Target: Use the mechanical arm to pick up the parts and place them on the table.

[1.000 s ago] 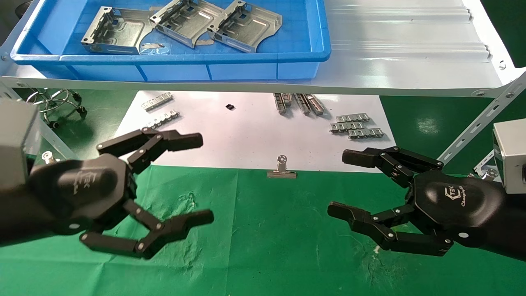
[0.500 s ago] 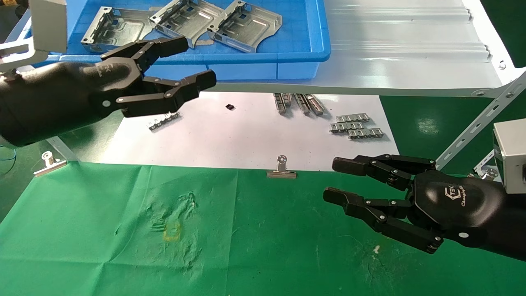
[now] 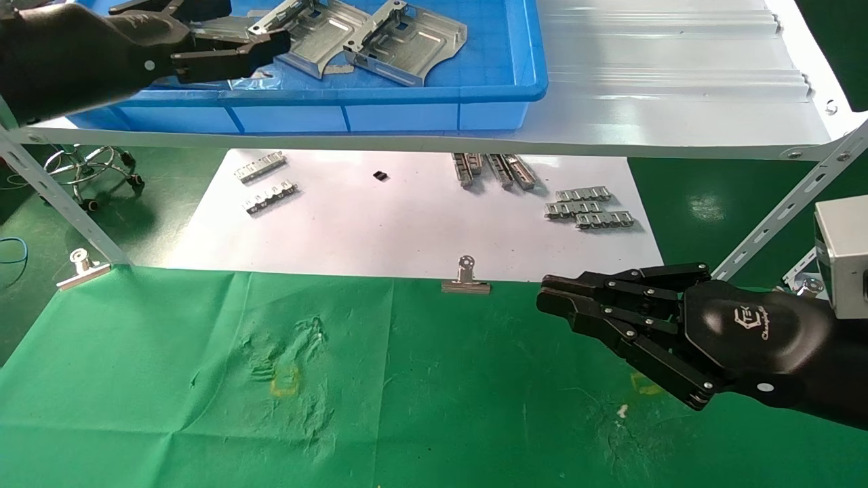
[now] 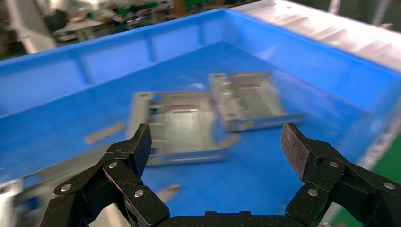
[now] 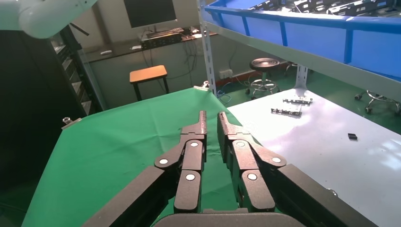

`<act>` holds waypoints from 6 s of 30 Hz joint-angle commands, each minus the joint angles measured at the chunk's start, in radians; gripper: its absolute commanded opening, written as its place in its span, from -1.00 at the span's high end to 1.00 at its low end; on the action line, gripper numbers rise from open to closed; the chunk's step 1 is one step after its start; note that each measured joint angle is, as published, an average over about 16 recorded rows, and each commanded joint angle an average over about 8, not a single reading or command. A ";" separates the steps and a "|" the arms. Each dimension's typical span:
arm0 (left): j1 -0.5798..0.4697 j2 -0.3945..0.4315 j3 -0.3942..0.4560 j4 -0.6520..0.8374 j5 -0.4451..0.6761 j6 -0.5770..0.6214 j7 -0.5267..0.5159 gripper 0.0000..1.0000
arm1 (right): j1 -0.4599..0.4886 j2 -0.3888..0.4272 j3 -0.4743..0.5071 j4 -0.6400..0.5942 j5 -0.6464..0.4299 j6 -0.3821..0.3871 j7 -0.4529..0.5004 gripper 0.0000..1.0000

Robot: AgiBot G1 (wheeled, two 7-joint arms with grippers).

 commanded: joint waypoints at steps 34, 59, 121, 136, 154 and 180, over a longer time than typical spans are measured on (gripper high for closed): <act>-0.334 0.165 0.100 0.608 0.217 -0.169 0.127 1.00 | 0.000 0.000 0.000 0.000 0.000 0.000 0.000 1.00; -0.356 0.198 0.112 0.711 0.240 -0.225 0.179 1.00 | 0.000 0.000 0.000 0.000 0.000 0.000 0.000 1.00; 0.034 -0.175 0.252 -0.015 -0.191 0.581 0.798 1.00 | 0.000 0.000 0.000 0.000 0.000 0.000 0.000 1.00; 0.176 -0.148 0.332 -0.003 -0.041 0.368 0.916 1.00 | 0.000 0.000 0.000 0.000 0.000 0.000 0.000 1.00; 0.244 -0.099 0.341 0.025 -0.005 0.244 0.972 -1.00 | 0.000 0.000 0.000 0.000 0.000 0.000 0.000 1.00; 0.245 -0.168 0.297 -0.028 -0.120 0.354 0.935 -1.00 | 0.000 0.000 0.000 0.000 0.000 0.000 0.000 0.33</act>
